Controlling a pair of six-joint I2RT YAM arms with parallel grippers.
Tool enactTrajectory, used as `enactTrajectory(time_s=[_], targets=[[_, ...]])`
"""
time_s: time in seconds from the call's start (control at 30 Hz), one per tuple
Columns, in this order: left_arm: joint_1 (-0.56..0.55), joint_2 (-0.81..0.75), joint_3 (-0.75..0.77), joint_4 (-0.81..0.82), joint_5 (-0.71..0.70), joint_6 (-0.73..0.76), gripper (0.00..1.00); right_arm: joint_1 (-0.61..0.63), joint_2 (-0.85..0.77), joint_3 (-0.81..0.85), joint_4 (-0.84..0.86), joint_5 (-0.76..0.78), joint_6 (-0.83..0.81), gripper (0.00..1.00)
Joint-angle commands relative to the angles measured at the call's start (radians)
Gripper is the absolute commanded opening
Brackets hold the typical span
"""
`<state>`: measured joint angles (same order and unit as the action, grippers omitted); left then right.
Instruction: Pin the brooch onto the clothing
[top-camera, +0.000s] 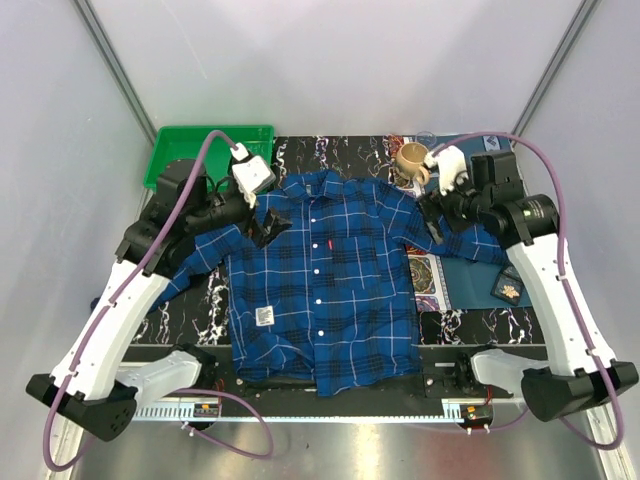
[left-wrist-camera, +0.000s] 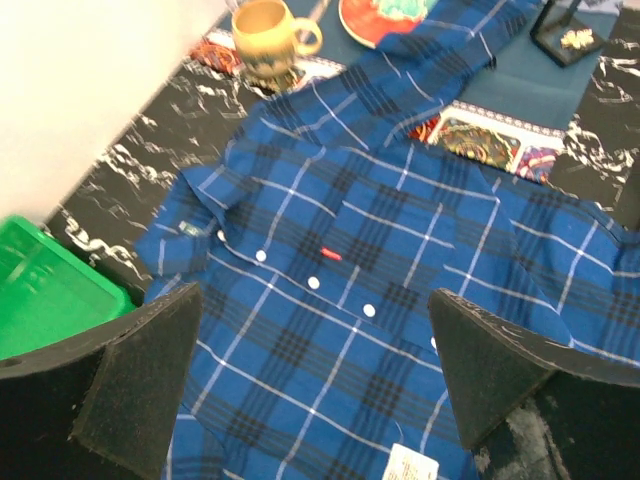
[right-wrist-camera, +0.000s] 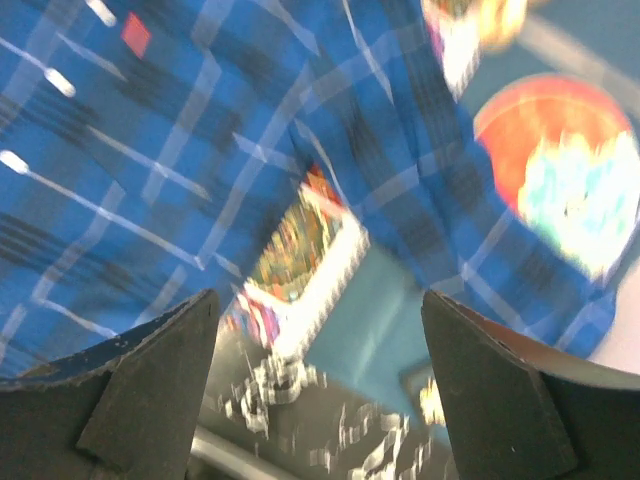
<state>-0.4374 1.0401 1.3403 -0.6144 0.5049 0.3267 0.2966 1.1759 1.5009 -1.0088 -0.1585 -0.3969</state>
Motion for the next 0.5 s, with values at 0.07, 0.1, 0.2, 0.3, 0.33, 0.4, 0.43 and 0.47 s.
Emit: enactTrajectory(time_s=[0.07,0.1,0.2,0.3,0.33,0.4,0.43,0.47], targets=[[-0.001,-0.032,-0.004,-0.077,0.07,-0.035,0.99,-0.442,-0.064,-0.23,-0.2,0.048,-0.204,0.82],[-0.003,-0.035,-0.01,-0.079,0.07,-0.043,0.99,-0.505,-0.074,-0.299,-0.197,0.039,-0.259,0.79],[-0.003,-0.038,-0.035,-0.081,0.083,-0.051,0.99,-0.693,-0.128,-0.459,-0.114,0.066,-0.462,0.68],[-0.001,-0.028,-0.036,-0.081,0.125,-0.067,0.99,-0.784,-0.166,-0.603,0.044,0.12,-0.62,0.53],[-0.004,-0.025,-0.029,-0.079,0.135,-0.081,0.99,-0.786,-0.177,-0.635,0.085,0.138,-0.666,0.47],[-0.003,-0.011,-0.018,-0.077,0.145,-0.09,0.99,-0.786,-0.188,-0.706,0.186,0.154,-0.692,0.43],[-0.004,-0.005,-0.007,-0.077,0.142,-0.101,0.99,-0.786,-0.19,-0.728,0.217,0.154,-0.707,0.4],[-0.003,0.003,-0.004,-0.079,0.142,-0.101,0.99,-0.786,-0.188,-0.746,0.266,0.154,-0.711,0.36]])
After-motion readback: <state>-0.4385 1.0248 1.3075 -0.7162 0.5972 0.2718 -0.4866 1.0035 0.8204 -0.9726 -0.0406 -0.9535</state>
